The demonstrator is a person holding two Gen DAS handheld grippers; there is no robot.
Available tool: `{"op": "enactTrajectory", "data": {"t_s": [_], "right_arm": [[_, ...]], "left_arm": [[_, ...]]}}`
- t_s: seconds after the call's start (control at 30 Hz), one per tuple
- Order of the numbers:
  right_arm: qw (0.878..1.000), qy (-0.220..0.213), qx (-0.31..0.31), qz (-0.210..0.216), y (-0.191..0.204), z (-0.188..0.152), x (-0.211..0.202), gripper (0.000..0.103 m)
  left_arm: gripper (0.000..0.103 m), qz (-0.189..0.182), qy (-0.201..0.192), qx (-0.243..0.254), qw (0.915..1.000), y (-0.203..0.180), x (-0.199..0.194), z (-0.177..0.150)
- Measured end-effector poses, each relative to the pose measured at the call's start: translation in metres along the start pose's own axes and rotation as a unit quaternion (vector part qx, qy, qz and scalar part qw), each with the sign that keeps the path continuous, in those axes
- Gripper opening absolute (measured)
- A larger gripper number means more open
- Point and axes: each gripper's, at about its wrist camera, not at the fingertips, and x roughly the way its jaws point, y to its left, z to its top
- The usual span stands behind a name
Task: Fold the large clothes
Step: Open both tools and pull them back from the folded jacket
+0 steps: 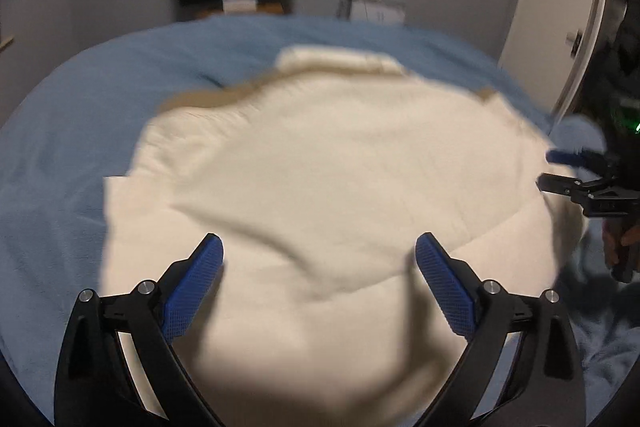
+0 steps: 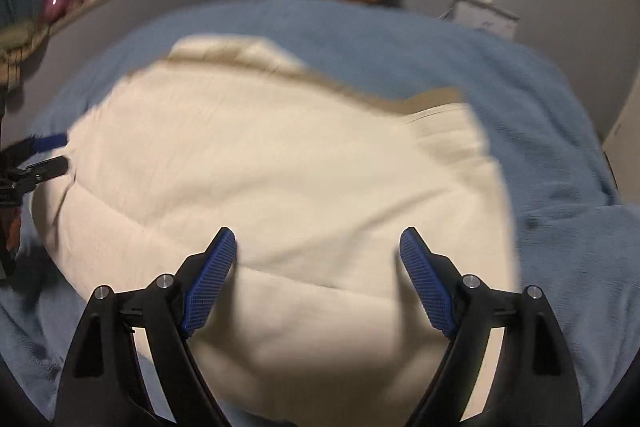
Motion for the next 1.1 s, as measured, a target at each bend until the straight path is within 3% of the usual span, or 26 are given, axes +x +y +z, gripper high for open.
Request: {"op": "enactTrajectory", "data": {"t_s": [0.1,0.3,0.47,0.6,0.7,0.8,0.93,1.0,1.1], "right_arm": [[1.0,0.006,-0.003,-0.02,0.018,0.014,0.03,0.085],[0.998,0.016,0.061,-0.018,-0.001,0.063,0.072,0.094],[0.995,0.017,0.095,-0.027,-0.022,0.088,0.098,0.095],[0.992,0.02,0.127,-0.01,-0.032,0.088,0.108,0.095],[0.991,0.005,0.132,0.017,-0.034,0.078,0.083,0.095],[0.996,-0.027,0.089,0.019,-0.024,0.058,0.04,0.095],[0.998,-0.029,0.051,0.033,-0.011,0.015,0.001,0.095],[0.998,-0.012,0.053,0.019,-0.017,-0.006,-0.001,0.095],[0.994,0.023,0.109,-0.005,-0.049,-0.038,0.005,0.095]], "left_arm": [[0.097,0.022,0.008,0.006,0.9997,-0.008,0.029,0.017],[0.097,0.067,0.033,-0.015,0.9971,0.005,0.081,0.07],[0.098,0.106,0.037,-0.01,0.9936,0.012,0.102,0.098],[0.097,0.104,0.037,-0.027,0.9935,0.015,0.104,0.107],[0.096,0.091,0.026,-0.03,0.995,0.018,0.079,0.096],[0.096,0.094,0.013,-0.01,0.9955,0.011,0.041,0.07],[0.097,0.081,0.033,-0.004,0.9962,0.012,0.01,0.023],[0.097,0.084,0.05,-0.04,0.9944,0.032,0.001,-0.004],[0.097,0.101,0.064,-0.095,0.9883,0.061,-0.016,-0.035]]}}
